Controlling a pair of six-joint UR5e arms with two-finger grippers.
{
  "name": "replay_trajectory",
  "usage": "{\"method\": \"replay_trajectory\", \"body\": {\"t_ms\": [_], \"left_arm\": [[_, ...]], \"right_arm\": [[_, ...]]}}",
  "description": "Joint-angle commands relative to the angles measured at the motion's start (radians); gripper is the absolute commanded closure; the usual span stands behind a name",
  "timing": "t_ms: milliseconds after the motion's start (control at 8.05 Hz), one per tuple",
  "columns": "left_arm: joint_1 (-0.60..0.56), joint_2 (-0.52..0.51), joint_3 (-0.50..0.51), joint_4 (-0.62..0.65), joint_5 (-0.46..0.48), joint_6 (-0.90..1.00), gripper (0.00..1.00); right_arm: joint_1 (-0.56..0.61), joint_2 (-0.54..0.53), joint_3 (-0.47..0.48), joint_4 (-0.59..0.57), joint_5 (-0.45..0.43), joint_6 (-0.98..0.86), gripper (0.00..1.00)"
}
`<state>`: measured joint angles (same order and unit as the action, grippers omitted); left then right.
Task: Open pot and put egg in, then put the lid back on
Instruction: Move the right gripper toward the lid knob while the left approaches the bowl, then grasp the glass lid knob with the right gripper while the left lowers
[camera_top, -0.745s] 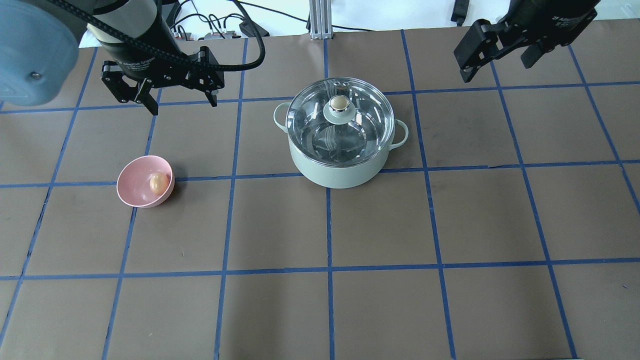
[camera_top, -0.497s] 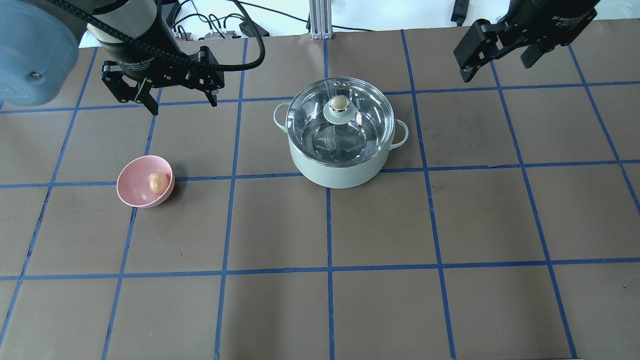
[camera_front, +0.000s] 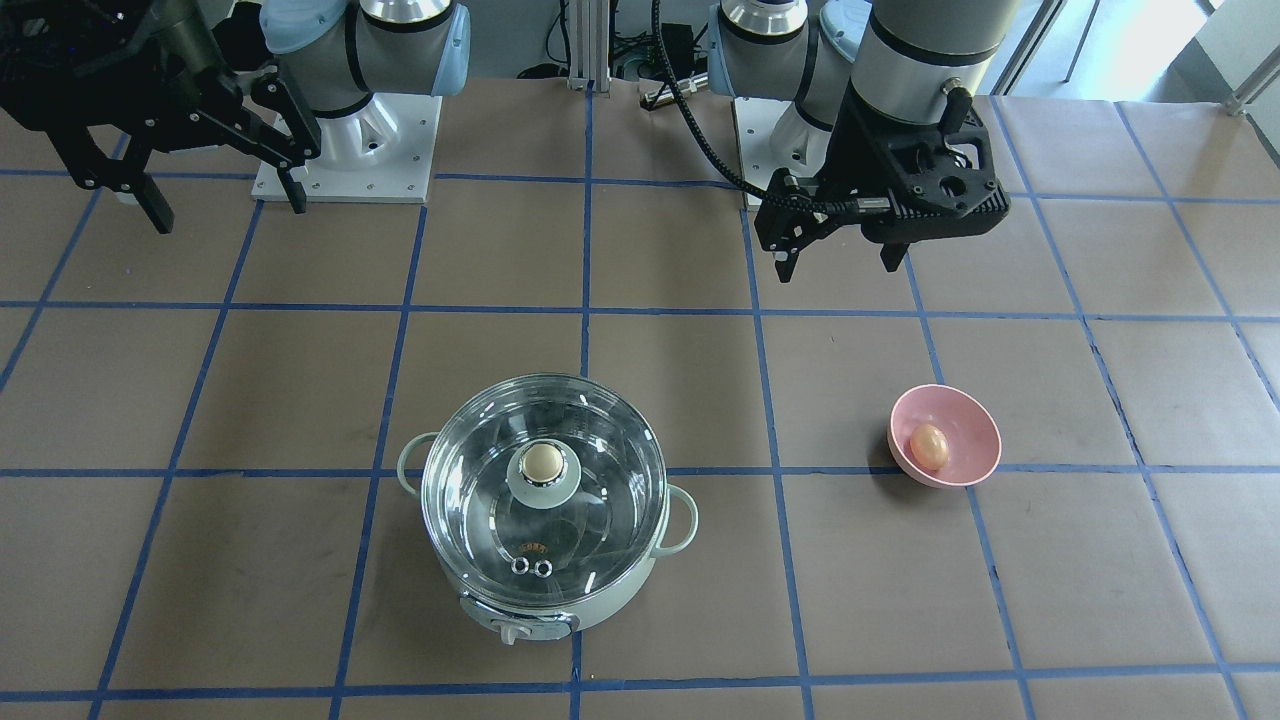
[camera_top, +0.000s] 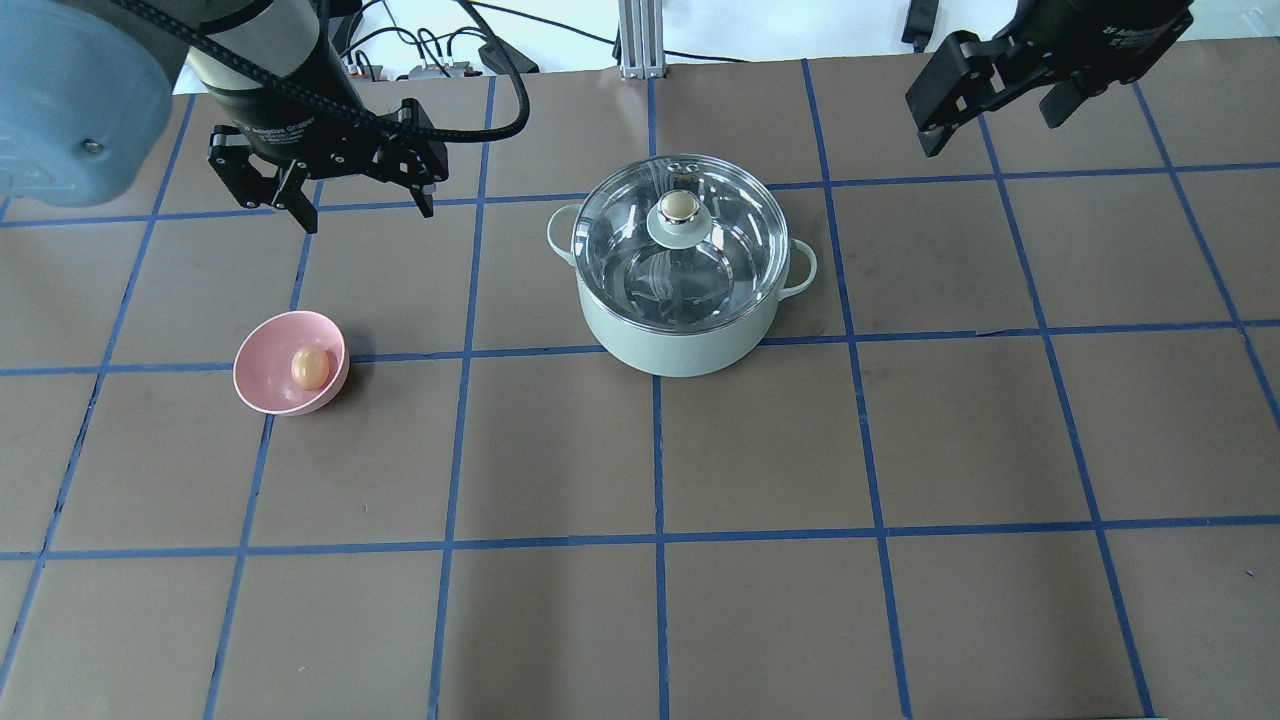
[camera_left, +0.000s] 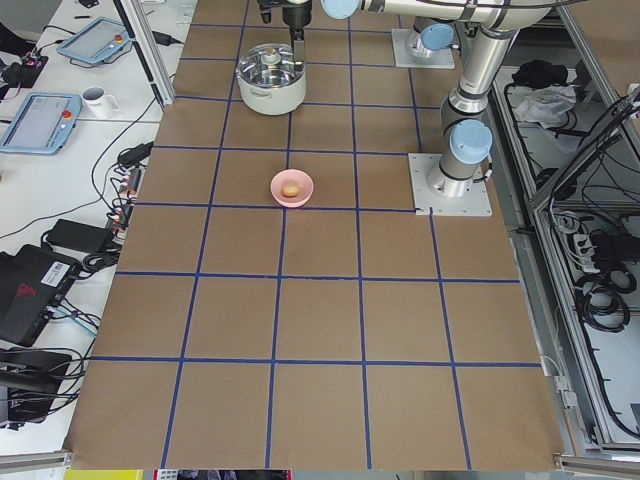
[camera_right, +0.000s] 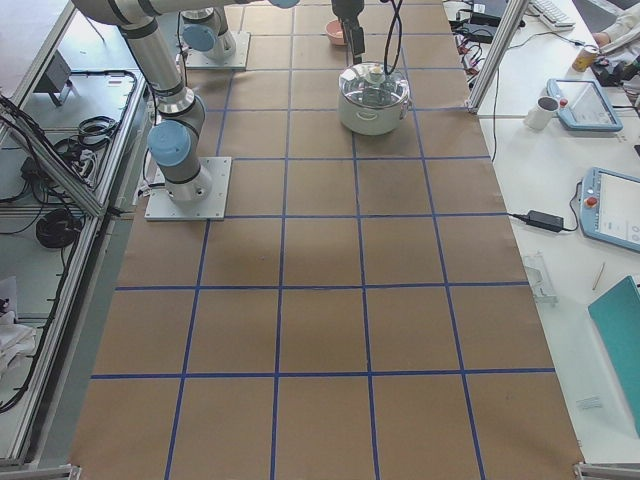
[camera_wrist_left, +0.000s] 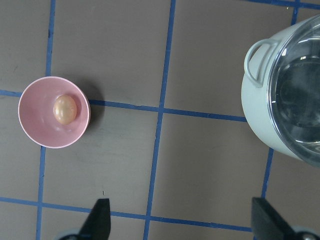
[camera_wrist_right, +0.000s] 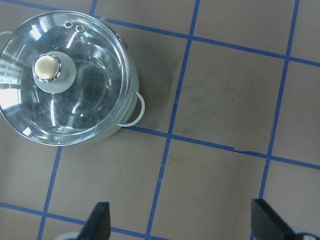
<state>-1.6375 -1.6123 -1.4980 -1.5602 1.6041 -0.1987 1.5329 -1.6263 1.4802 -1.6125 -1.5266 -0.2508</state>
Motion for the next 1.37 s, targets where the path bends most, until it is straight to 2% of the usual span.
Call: {"method": "replay_trajectory", "body": {"t_ms": [0,124,373,621,745,869,1242], "left_arm": [[0.084,-0.024,-0.007,0.000,0.034,0.002,0.00],[0.163,-0.035,-0.027,0.002,0.030,0.007,0.00],[0.255,-0.099,-0.080,0.057,0.072,0.079,0.00],[0.286,-0.222,-0.114,0.149,0.085,0.175,0.00],[0.289,-0.272,-0.128,0.239,0.088,0.194,0.00],[0.312,-0.290,-0.155,0.255,0.083,0.220,0.00],[0.369,-0.340,-0.212,0.287,0.085,0.326,0.00]], "right_arm": [[0.015,0.023,-0.005,-0.081,0.020,0.075,0.00],[0.053,0.080,-0.026,-0.110,0.043,0.184,0.00],[0.201,0.196,-0.081,-0.196,0.020,0.388,0.00],[0.329,0.333,-0.093,-0.321,-0.055,0.581,0.00],[0.369,0.427,-0.103,-0.389,-0.061,0.650,0.00],[0.395,0.457,-0.125,-0.409,-0.088,0.683,0.00],[0.394,0.516,-0.109,-0.403,-0.187,0.725,0.00]]}}
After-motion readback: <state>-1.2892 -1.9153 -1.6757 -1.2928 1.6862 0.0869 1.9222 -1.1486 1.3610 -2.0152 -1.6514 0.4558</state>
